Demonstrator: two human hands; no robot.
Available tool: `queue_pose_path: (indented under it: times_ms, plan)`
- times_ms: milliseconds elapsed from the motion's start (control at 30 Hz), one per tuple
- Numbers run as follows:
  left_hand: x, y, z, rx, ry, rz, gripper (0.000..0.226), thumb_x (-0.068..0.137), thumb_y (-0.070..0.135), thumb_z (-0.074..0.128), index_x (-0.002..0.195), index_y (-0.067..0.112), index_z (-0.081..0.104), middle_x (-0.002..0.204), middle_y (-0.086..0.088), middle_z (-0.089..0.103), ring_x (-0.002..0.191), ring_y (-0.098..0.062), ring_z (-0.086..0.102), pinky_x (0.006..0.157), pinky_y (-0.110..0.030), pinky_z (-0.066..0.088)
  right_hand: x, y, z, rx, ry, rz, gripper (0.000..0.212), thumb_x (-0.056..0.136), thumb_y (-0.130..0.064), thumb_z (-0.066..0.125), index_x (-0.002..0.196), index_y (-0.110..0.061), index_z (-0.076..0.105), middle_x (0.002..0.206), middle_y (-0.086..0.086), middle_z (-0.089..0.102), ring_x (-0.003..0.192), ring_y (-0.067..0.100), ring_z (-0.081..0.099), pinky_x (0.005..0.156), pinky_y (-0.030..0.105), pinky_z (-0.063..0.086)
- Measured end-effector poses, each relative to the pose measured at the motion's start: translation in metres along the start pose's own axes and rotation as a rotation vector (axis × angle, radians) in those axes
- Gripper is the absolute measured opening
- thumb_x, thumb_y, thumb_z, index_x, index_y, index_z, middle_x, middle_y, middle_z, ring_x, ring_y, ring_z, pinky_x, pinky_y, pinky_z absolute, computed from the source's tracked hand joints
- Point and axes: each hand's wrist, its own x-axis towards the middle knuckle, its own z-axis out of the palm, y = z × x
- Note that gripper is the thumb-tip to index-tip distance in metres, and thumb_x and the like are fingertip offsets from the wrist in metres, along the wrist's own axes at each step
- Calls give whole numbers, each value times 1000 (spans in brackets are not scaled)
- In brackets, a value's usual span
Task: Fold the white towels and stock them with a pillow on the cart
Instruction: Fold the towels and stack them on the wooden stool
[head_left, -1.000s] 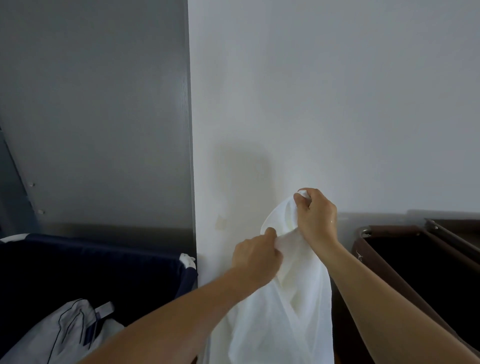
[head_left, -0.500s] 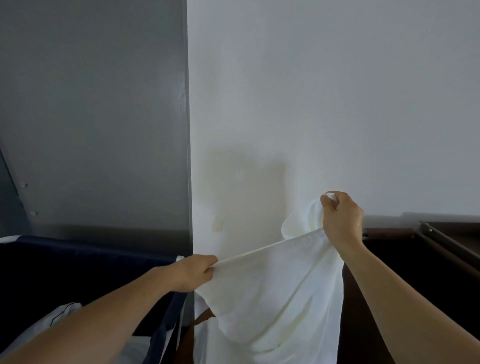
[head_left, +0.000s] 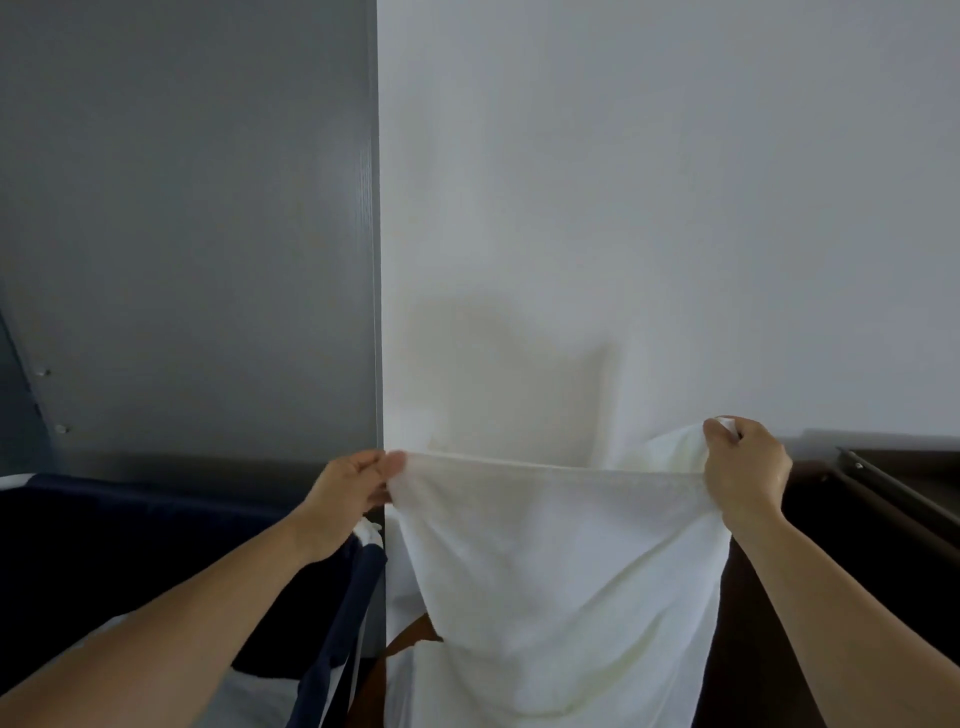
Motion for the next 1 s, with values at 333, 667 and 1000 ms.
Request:
queue_pose_path:
  times_ms: [333, 667, 1000]
  plan:
    - [35, 88, 9, -475, 118, -41, 34, 94, 32, 59, 109, 4, 71, 100, -13, 74, 89, -28, 72, 69, -36, 60, 23, -28, -10, 40, -36, 5, 35, 95, -21, 57, 61, -13, 49, 56, 5, 47, 52, 21, 42, 53, 30, 36]
    - [58, -17, -19, 342, 705, -645, 31, 94, 21, 56, 123, 15, 64, 124, 1, 61, 113, -19, 59, 86, -29, 50, 28, 26, -17, -345, -28, 55, 30, 96, -43, 55, 99, -20, 74, 92, 12, 70, 90, 36, 63, 76, 40, 53]
    - [50, 7, 40, 204, 618, -463, 12, 95, 20, 51, 102, 13, 58, 103, -10, 67, 89, -25, 67, 73, -28, 52, 1, 16, 14, -332, -285, -10, 43, 89, -30, 69, 54, -8, 56, 65, 14, 58, 70, 32, 59, 63, 36, 41]
